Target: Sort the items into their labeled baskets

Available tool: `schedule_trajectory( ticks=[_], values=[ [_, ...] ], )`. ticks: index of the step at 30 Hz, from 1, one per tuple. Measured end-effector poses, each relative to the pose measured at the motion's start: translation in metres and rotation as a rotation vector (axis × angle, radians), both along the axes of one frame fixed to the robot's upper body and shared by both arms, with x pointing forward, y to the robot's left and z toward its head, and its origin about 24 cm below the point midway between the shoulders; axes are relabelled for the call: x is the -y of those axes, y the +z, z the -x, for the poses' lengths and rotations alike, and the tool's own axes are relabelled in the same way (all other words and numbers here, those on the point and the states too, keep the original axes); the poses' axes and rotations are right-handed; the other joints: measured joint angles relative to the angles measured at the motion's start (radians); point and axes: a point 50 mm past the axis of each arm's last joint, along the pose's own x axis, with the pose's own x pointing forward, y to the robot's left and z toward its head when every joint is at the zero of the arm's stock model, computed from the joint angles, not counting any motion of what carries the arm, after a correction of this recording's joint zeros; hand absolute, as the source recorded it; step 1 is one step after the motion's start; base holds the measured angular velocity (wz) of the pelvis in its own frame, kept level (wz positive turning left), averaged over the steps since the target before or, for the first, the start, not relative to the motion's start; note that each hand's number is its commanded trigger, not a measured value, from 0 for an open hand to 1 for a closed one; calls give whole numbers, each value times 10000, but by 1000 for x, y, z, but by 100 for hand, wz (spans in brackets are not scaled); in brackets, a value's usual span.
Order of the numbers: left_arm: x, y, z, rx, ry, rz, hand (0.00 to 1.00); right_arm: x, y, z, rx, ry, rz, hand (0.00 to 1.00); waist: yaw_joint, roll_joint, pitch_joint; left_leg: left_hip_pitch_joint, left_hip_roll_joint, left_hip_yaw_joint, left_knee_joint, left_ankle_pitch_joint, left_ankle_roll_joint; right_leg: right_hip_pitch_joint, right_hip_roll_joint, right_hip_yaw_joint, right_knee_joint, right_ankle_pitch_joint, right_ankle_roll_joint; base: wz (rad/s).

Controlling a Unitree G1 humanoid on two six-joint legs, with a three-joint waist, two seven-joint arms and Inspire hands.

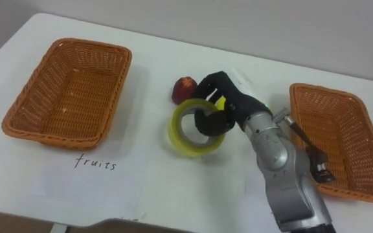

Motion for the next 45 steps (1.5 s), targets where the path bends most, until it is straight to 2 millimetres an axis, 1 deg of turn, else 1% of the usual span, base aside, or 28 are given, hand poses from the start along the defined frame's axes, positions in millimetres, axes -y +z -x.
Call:
schedule_trajectory(
  ticks=[2, 6, 9, 14, 16, 19, 23, 27, 28, 32, 34, 36, 38, 41, 45],
  values=[
    [-1, -1, 7, -131, 173, 19, 0, 4, 3, 0, 94, -104, -162, 100, -34, -3, -2, 76, 6, 49, -8, 0, 0, 52, 5, 59, -6, 2, 3, -2],
    [-4, -2, 17, -275, 576, 1, 0, 20, 8, -1, 283, -649, -348, 100, -42, -2, -2, 132, 12, 108, -19, 0, 0, 57, 10, 155, 36, 8, 12, -5],
    [-5, -2, 21, -354, 660, -10, 0, 31, 14, -2, 544, -1030, -427, 100, -90, 20, 8, 161, 27, 133, -16, -1, 1, 38, 17, 140, 138, 8, 12, -2],
    [-4, -2, 24, -408, 652, 2, 0, 48, 22, -1, 958, -1614, -775, 100, -120, 10, 2, 167, 27, 139, -18, -2, 0, 40, 33, 123, 156, 14, 1, 0],
    [-4, -3, 28, -532, 646, -18, 0, 54, 23, -1, 1068, -1846, -914, 100, -206, 12, 4, 173, 28, 135, -1, -3, -1, 54, 36, 127, 156, 16, -2, 0],
    [-5, -3, 34, -674, 690, -17, 0, 62, 18, 4, 983, -2248, -1422, 100, -257, -2, 4, 224, 26, 135, -5, -2, -1, 96, 33, 177, 162, 16, -1, 0],
    [-5, -3, 36, -705, 775, 31, 0, 66, 10, 4, 690, -2421, -1426, 100, -406, -17, 47, 242, 19, 158, -6, -3, 1, 94, 36, 245, 165, 15, 0, -2],
    [-4, -4, 40, -811, 795, 43, 0, 70, -2, 6, 238, -2653, -1361, 100, -494, -50, 43, 260, 26, 153, -27, -4, 2, 89, 39, 234, 175, 15, 0, 0],
    [-4, -4, 41, -826, 793, 39, 0, 73, -5, 6, 114, -2725, -1309, 100, -592, -57, 38, 246, 25, 151, -26, -4, 2, 71, 37, 190, 177, 15, 0, 0],
    [-5, -4, 43, -900, 816, 12, 0, 84, -8, 7, -66, -3040, -1105, 100, -698, -78, 31, 231, 23, 153, -30, -4, 2, 51, 21, 128, 187, 14, 1, 1],
    [-4, -5, 45, -984, 835, 41, 0, 94, -10, 8, -66, -3497, -1132, 100, -729, -107, 19, 246, 24, 164, -44, -5, 3, 52, 22, 134, 181, 14, 2, 0],
    [-4, -5, 46, -1033, 847, 48, 0, 101, -11, 9, -74, -3810, -1105, 100, -766, -145, 5, 258, 26, 171, -48, -5, 3, 55, 23, 138, 182, 14, 2, 0],
    [-4, -5, 47, -1040, 845, 52, 0, 106, -11, 10, -29, -4013, -1045, 100, -794, -183, 7, 298, 27, 193, -51, -4, 3, 55, 24, 145, 182, 14, 2, -2],
    [-5, -6, 49, -1144, 865, 50, 0, 108, -9, 10, 103, -4138, -973, 100, -932, -229, -5, 306, 36, 232, -58, -4, 2, 55, 29, 166, 190, 14, 2, -3],
    [-5, -6, 50, -1217, 844, 206, 0, 115, -6, 11, 270, -4443, -998, 100, -958, -284, 19, 322, 46, 315, -56, -6, 3, 51, 35, 227, 248, 13, 3, -4]
  ],
)
